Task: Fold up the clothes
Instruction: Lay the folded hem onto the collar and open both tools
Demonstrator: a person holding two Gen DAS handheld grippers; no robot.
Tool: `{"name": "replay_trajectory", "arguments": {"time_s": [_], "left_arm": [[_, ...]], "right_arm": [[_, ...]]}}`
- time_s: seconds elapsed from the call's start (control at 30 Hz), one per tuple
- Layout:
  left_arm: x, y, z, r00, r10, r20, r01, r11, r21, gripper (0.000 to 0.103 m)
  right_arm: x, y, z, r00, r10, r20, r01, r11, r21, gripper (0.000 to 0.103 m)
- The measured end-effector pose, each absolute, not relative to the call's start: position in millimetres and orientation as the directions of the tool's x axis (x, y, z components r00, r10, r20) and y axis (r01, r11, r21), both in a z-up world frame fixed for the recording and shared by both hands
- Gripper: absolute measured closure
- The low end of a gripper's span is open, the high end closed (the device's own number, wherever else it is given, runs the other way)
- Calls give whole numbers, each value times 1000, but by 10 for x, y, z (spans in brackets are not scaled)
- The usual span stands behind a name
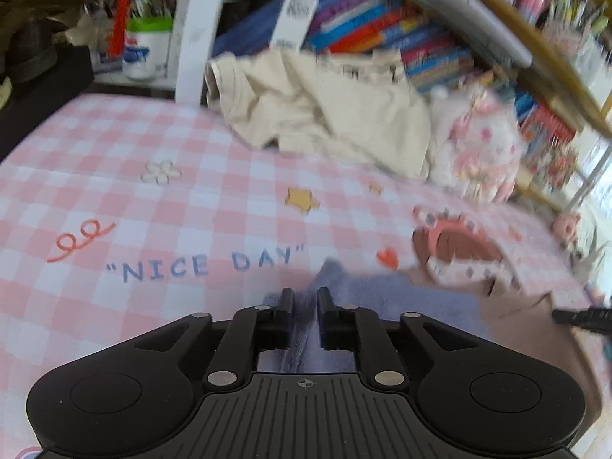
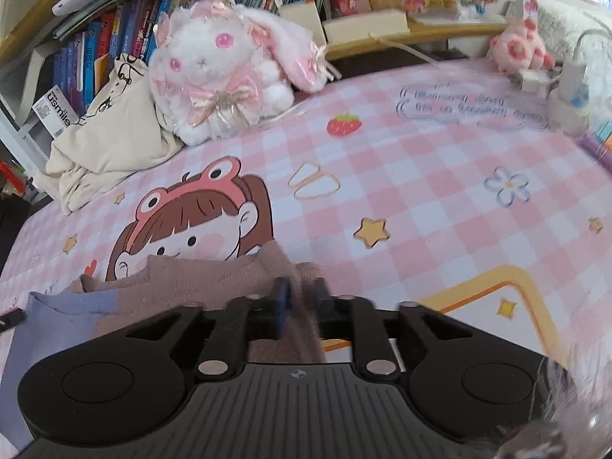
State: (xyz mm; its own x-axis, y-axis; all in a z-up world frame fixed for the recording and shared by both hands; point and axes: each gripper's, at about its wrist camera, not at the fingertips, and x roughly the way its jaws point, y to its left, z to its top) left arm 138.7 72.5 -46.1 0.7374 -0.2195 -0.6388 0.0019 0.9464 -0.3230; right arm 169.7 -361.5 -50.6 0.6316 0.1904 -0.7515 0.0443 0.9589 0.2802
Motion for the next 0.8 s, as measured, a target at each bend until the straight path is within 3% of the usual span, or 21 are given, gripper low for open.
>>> {"name": "replay_trajectory", "arguments": {"time_s": [0.07, 0.17, 0.2, 0.23, 0.27, 0.37, 0.47, 0.63, 0.73, 0.8], "left_arm": [[1357, 720, -397, 757, -228, -612, 14, 943, -333, 83], [1435, 628, -439, 737, -220, -639, 36, 957, -288, 83], [1467, 590, -465, 727, -213, -653, 44, 963, -266, 83], [1498, 556, -505, 716, -201, -668, 46, 969, -242, 83], [1531, 532, -554, 705, -179, -686, 37, 975, -217, 83], [1584, 541, -627, 693, -165, -702, 16, 977, -214, 83], [1600, 569, -631, 692, -175, -701, 12, 973, -231, 82], [1544, 687, -547, 681, -167, -713, -43, 963, -266, 80], [1394, 695, -420, 702, -136, -699, -63, 966, -251, 76], [1263, 668, -332, 715, -124, -688, -69, 967, -246, 73]], "right_arm": [[1700, -3600, -483, 633, 193, -750, 27, 962, 271, 78], [1746, -3563, -526, 610, 183, -771, 27, 968, 251, 79], [1752, -3555, -535, 609, 183, -772, 31, 967, 254, 83], [1752, -3544, -534, 611, 183, -770, 32, 966, 255, 96], [1732, -3523, -497, 623, 183, -761, 26, 967, 254, 97], [1613, -3480, -332, 685, 194, -703, -8, 966, 258, 98], [1651, -3498, -392, 664, 157, -731, 39, 969, 243, 97], [1739, -3531, -539, 625, 148, -766, 74, 966, 247, 93], [1667, -3518, -419, 644, 149, -750, 42, 973, 229, 79], [1576, -3533, -336, 659, 162, -734, 17, 973, 230, 76]]}}
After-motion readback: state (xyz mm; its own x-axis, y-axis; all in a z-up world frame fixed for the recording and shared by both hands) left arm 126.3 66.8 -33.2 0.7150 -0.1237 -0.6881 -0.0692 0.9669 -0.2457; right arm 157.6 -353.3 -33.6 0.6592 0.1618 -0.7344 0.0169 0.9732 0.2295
